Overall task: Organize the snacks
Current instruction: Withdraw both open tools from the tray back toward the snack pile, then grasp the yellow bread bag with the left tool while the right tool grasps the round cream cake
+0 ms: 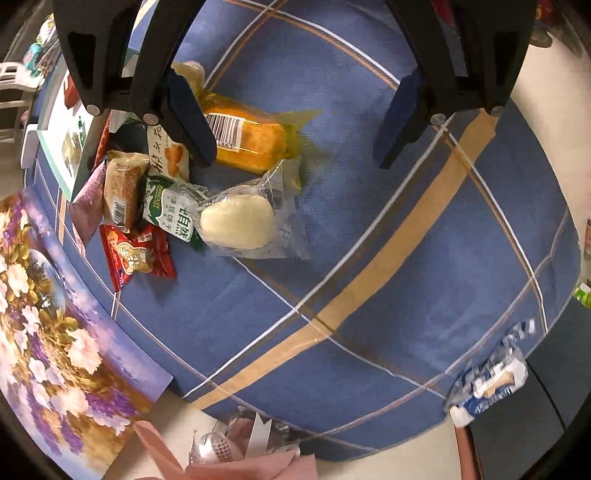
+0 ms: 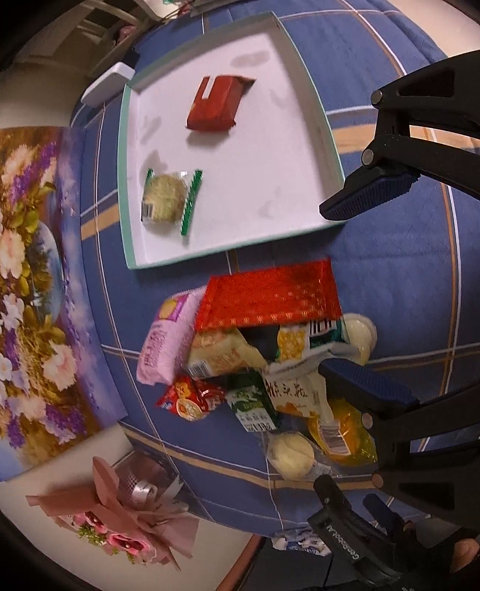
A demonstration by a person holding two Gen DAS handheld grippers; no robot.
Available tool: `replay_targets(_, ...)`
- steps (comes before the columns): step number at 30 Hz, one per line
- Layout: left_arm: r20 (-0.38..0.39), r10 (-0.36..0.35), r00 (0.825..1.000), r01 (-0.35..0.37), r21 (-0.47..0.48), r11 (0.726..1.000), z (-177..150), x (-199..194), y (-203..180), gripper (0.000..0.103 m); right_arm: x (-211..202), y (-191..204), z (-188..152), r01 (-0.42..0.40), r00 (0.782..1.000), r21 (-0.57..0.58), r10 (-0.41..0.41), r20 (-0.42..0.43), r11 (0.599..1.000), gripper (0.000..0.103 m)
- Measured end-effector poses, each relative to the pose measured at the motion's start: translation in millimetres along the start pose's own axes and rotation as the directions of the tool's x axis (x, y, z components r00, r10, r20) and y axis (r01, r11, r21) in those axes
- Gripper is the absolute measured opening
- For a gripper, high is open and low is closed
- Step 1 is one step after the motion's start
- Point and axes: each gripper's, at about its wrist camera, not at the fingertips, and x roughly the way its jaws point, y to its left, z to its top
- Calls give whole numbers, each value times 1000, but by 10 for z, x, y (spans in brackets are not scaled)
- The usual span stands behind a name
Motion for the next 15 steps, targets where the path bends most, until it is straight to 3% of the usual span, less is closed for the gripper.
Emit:
replay_targets(5,-58,-42,997,44,38,998,-33,124,-116,87,97,35,-19,8,999,-15,-8,-37,1000,80)
replay_targets(15,-139,-43,989,62,137,989,-140,369,-417,88,154,12,-54,5,997,-23,-7,-77,1000,80)
